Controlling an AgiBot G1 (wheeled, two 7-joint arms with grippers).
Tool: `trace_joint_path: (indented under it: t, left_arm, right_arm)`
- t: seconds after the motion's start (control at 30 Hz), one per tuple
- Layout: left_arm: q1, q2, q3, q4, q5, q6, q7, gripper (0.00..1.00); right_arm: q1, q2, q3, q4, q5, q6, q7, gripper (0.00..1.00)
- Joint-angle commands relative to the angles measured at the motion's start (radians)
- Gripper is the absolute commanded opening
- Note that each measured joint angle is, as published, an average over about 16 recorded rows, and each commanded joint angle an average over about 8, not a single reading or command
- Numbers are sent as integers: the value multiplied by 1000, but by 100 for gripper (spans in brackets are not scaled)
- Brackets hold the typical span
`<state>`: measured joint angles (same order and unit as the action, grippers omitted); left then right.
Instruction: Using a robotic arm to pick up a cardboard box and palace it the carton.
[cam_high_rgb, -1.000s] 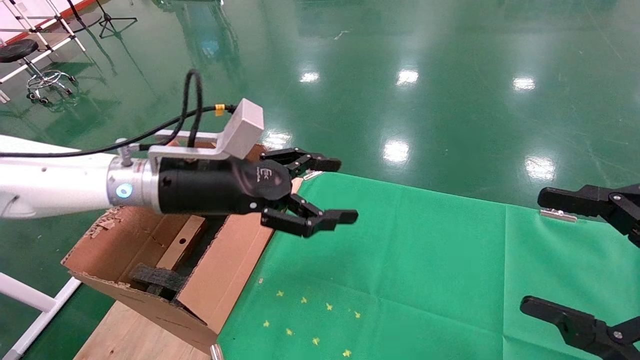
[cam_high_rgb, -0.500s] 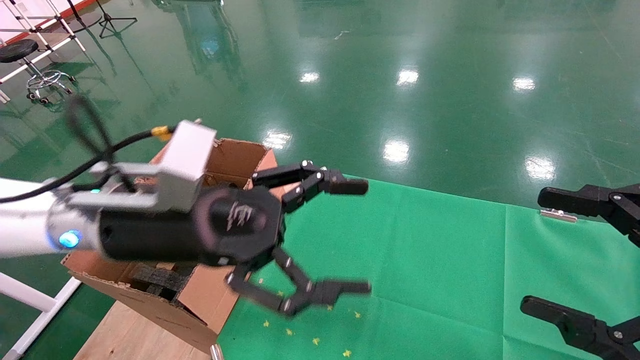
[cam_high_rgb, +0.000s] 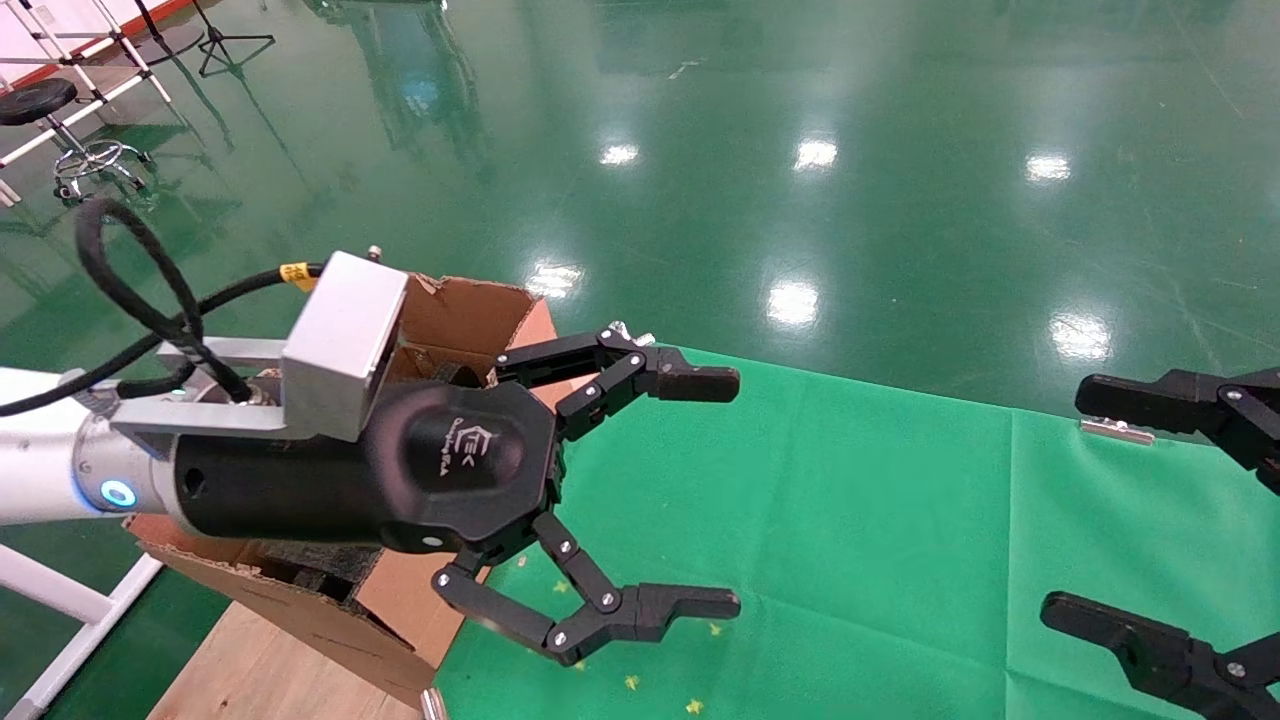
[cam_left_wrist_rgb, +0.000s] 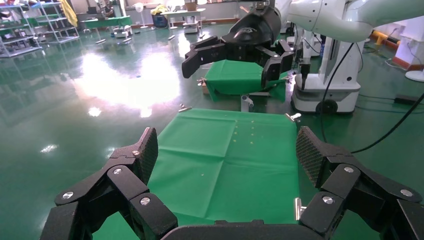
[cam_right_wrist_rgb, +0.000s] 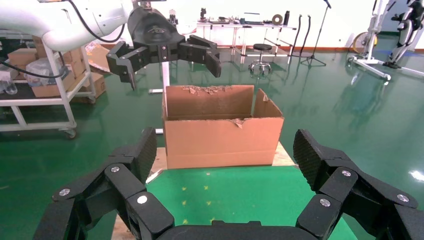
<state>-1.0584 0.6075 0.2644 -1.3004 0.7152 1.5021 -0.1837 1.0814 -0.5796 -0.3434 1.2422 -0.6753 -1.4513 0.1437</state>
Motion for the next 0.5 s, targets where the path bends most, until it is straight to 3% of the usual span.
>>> trace_joint_path:
  t: [0.03, 0.5]
  left_arm:
    - [-4, 1, 4, 4, 4, -2, -1, 100]
    - [-14, 3, 14, 15, 14, -6, -4, 100]
  right_arm:
    - [0, 0, 0, 0, 0, 0, 0, 100]
    - [0, 0, 0, 0, 0, 0, 0, 100]
